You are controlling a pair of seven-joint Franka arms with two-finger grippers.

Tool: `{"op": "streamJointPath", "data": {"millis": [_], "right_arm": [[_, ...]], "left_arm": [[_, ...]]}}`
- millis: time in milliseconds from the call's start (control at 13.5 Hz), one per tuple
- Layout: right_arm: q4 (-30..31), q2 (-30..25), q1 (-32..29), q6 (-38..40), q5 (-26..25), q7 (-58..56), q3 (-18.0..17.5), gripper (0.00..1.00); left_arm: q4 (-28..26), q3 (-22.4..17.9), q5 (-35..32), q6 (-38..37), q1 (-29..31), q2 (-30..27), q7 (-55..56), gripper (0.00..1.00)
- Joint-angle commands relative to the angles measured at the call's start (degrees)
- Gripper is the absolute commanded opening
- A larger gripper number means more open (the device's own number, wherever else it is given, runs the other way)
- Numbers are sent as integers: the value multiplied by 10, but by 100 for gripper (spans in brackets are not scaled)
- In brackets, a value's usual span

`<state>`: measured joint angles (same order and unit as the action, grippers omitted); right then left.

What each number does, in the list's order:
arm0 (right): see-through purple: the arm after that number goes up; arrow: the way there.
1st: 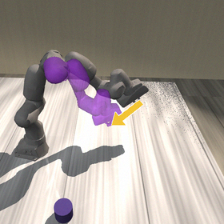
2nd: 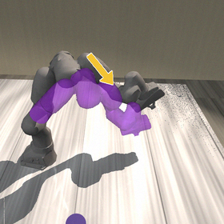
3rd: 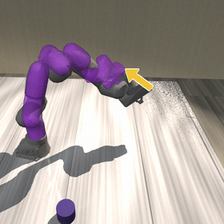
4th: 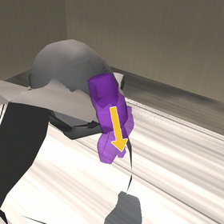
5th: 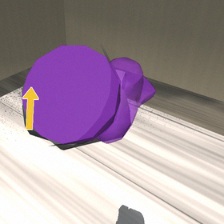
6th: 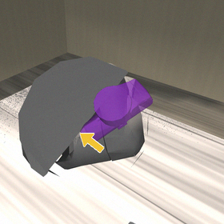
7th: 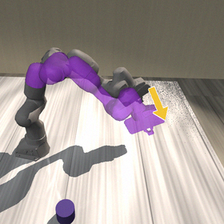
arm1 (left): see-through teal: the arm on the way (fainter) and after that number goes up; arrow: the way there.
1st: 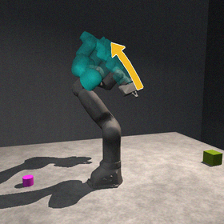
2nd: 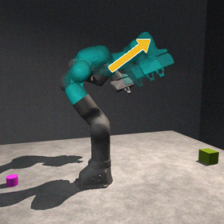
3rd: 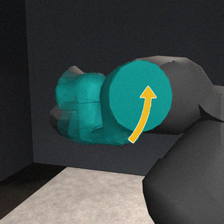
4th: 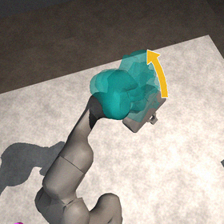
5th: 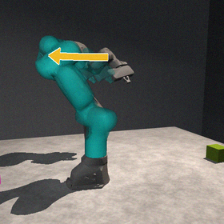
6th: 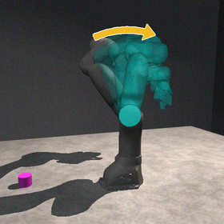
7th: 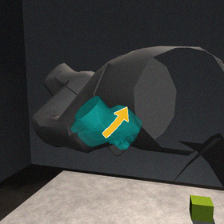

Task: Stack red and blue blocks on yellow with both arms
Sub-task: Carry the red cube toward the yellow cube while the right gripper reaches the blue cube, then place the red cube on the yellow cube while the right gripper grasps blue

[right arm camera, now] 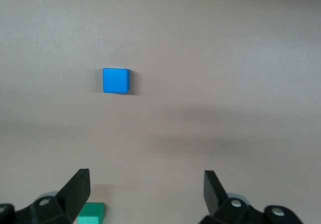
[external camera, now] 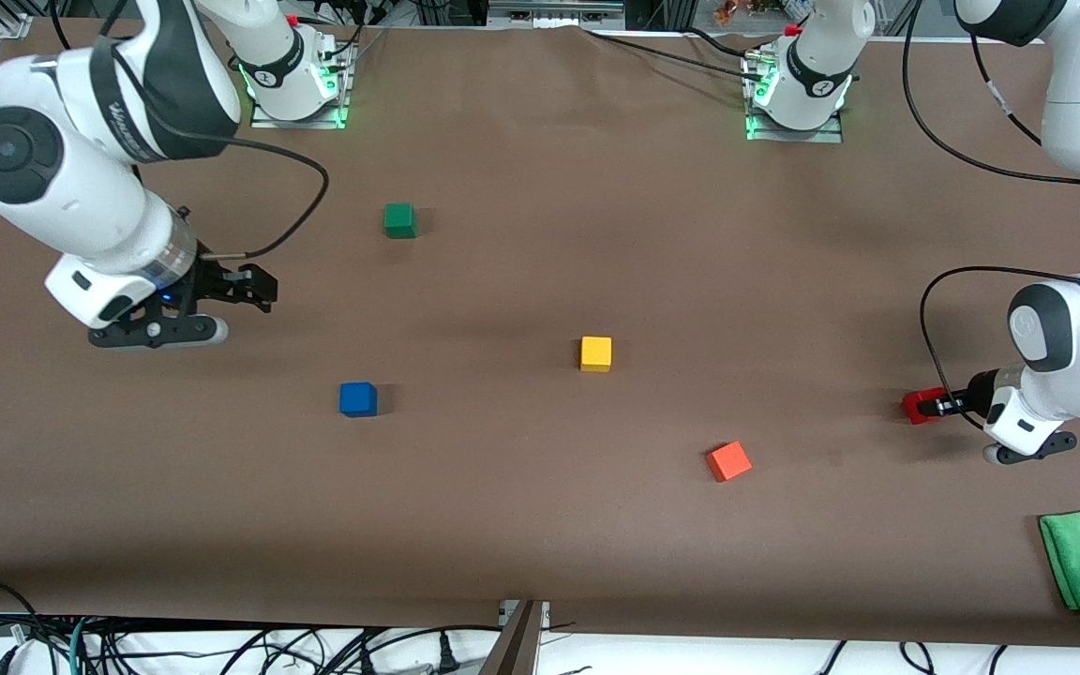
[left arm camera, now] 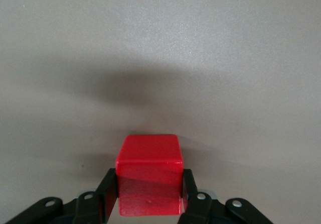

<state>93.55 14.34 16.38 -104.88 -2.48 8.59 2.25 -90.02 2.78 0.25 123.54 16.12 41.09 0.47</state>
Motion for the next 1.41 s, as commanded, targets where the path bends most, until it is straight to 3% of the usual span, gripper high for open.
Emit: {"op": "streamJointPath", "data": {"millis": [0, 222, 444, 815, 963, 1333], "right_arm": [[-11, 70, 4, -60, 50, -13, -3, 100], [-12, 146, 8, -146, 71, -9, -3, 100], [-13, 211, 8, -246, 71, -9, -3, 99], [-55, 285, 8, -298, 108, -9, -3, 99], [-49, 288, 12, -312, 121, -9, -4, 96], [-43, 286, 13, -302, 122, -16, -4, 49]], "left_arm": [[5, 27, -3, -77, -9, -42, 10, 5], [25, 111, -3, -145, -21, -74, 104, 5], [32, 197, -11, -149, -52, -73, 173, 6], [70, 188, -20, -143, -214, -45, 221, 9], [79, 188, -73, -142, -261, -26, 226, 9], [80, 187, -98, -74, -330, -1, 324, 10]]}}
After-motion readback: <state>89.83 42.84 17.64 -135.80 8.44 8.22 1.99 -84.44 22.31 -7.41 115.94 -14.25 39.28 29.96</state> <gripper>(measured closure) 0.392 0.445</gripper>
